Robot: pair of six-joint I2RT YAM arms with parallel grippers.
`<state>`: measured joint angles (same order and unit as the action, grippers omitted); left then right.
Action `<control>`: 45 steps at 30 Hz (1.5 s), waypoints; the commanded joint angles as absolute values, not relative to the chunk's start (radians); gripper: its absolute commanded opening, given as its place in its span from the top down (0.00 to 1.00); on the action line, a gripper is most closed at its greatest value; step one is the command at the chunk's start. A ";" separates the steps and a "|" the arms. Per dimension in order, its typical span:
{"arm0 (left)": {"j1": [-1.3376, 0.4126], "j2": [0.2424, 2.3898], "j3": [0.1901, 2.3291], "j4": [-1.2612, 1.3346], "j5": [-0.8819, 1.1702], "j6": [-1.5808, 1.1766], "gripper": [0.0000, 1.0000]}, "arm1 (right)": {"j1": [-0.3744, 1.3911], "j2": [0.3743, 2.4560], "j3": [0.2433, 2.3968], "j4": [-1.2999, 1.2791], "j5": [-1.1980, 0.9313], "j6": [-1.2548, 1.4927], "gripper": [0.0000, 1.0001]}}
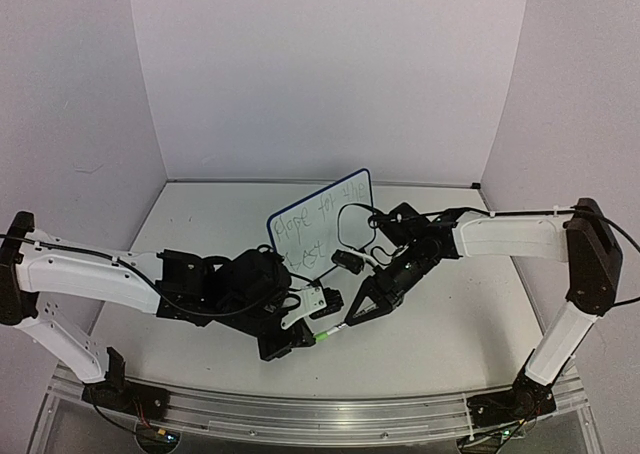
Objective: Write a sentence on the whiteboard
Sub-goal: Insert the pen cap into the whiteboard marker.
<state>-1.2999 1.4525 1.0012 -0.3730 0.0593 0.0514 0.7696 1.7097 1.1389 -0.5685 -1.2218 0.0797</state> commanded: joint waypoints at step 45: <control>-1.241 1.470 1.267 -0.024 0.270 0.050 1.00 | 0.898 1.599 1.192 -0.569 -1.178 -0.088 1.00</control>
<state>-1.2465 1.4742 1.1096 -0.4263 0.2863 -0.0085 0.8214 1.5700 1.1522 -0.6459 -1.1112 -0.0574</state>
